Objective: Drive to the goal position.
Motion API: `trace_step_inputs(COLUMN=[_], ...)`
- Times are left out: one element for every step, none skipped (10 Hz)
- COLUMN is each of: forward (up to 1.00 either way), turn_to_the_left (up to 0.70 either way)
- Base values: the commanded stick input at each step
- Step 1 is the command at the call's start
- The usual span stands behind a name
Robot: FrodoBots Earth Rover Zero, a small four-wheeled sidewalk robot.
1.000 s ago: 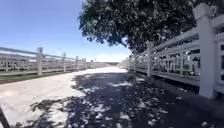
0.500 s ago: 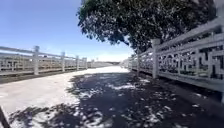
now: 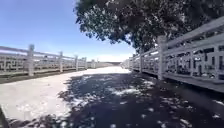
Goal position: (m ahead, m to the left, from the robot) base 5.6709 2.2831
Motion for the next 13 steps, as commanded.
trace_step_inputs(forward=[0.70, 0.70, 0.70, 0.70, 0.70, 0.70, 0.70, 0.70, 0.70, 0.70, 0.70, 0.70, 0.70], turn_to_the_left=[0.00, 0.00, 0.00, 0.00, 0.00, 0.00, 0.00, 0.00, 0.00, 0.00, 0.00, 0.00, 0.00])
